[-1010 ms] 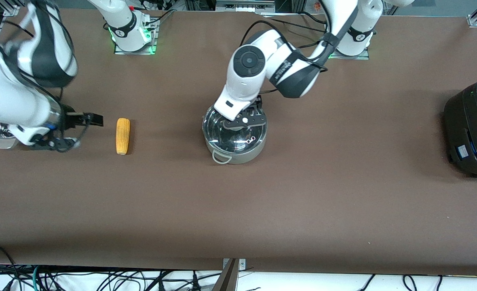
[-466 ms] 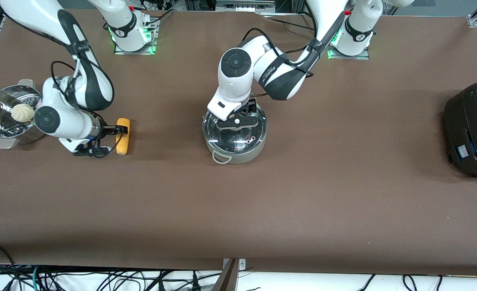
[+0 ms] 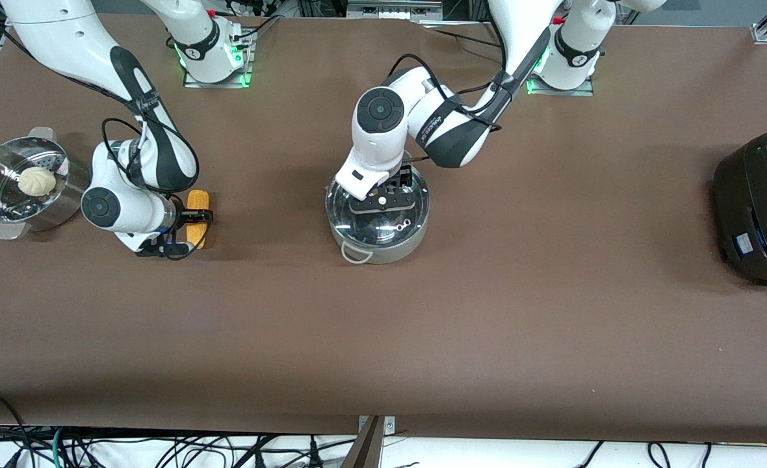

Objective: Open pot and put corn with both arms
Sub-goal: 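Grasp the lid knob with the left gripper while the right gripper grasps the corn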

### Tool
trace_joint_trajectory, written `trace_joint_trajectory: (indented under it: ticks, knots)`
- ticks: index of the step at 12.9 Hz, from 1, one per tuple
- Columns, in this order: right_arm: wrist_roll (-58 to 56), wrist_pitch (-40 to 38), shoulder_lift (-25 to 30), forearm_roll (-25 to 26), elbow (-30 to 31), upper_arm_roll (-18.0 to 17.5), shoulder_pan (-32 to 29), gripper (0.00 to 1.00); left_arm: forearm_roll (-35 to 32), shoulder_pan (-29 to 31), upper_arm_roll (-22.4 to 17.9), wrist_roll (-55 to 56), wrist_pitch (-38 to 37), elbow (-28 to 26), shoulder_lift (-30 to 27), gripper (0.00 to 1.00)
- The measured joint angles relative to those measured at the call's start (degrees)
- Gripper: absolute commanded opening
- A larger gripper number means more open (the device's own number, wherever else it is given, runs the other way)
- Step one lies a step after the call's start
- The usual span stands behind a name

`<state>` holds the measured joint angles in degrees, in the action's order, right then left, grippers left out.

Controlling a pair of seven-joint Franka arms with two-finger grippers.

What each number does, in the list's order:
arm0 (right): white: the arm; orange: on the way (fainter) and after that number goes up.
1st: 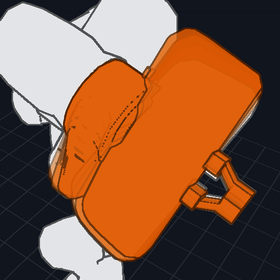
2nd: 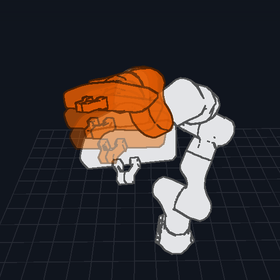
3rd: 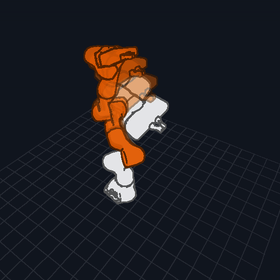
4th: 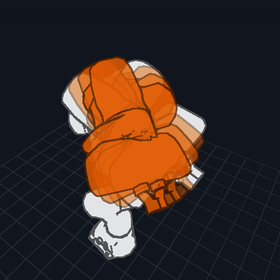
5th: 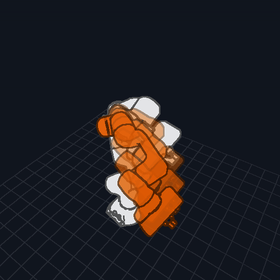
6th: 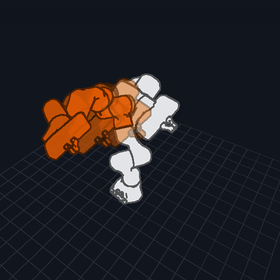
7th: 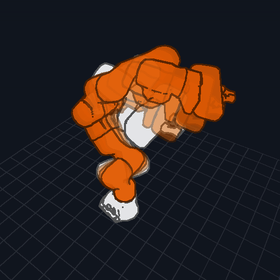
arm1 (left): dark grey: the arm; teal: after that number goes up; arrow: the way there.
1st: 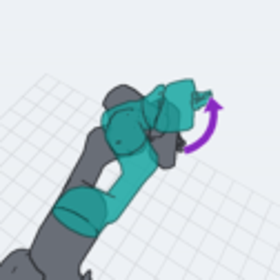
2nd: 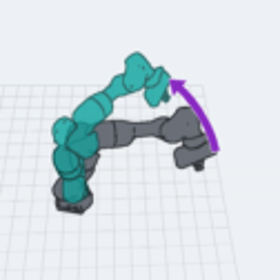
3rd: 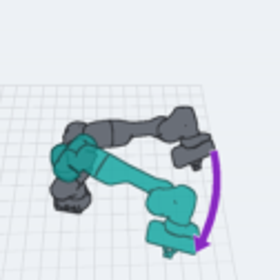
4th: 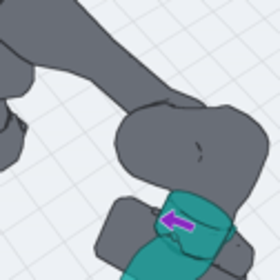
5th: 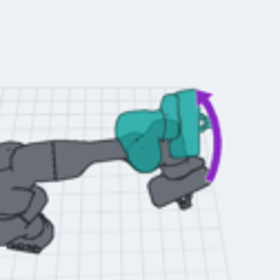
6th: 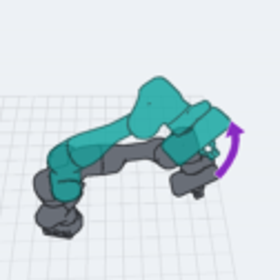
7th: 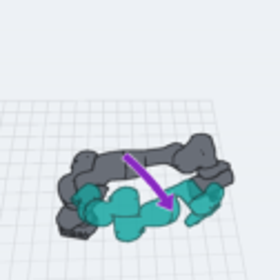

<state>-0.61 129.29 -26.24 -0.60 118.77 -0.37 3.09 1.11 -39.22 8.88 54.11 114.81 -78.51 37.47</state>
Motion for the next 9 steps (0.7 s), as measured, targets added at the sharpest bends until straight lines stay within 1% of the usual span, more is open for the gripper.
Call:
trace_joint_trajectory:
  ticks: [2,3,5,6,9]
  knots:
    - [0.0,0.0,0.1,0.0,-0.2,0.0,0.0,0.07,-0.1,0.0,-0.2,0.0,-0.2,0.0,-0.1,0.14]
    - [0.0,0.0,0.2,0.0,-0.3,0.0,0.0,0.06,-0.1,0.0,-0.3,0.0,-0.2,0.0,-0.3,0.01]
    - [-0.1,-1.3,0.3,0.1,-1.4,0.0,0.0,0.06,-0.2,0.0,-0.3,0.0,-0.1,0.1,-0.4,0.0]
    - [-0.1,-4.0,0.4,0.1,-3.2,0.0,0.0,0.06,-0.2,0.0,-0.3,0.0,-0.1,0.1,-0.4,0.0]
    - [-0.1,-17.1,0.9,0.1,-12.6,-0.1,0.8,0.06,-0.2,0.0,-0.3,0.0,-0.1,0.1,-0.4,0.0]
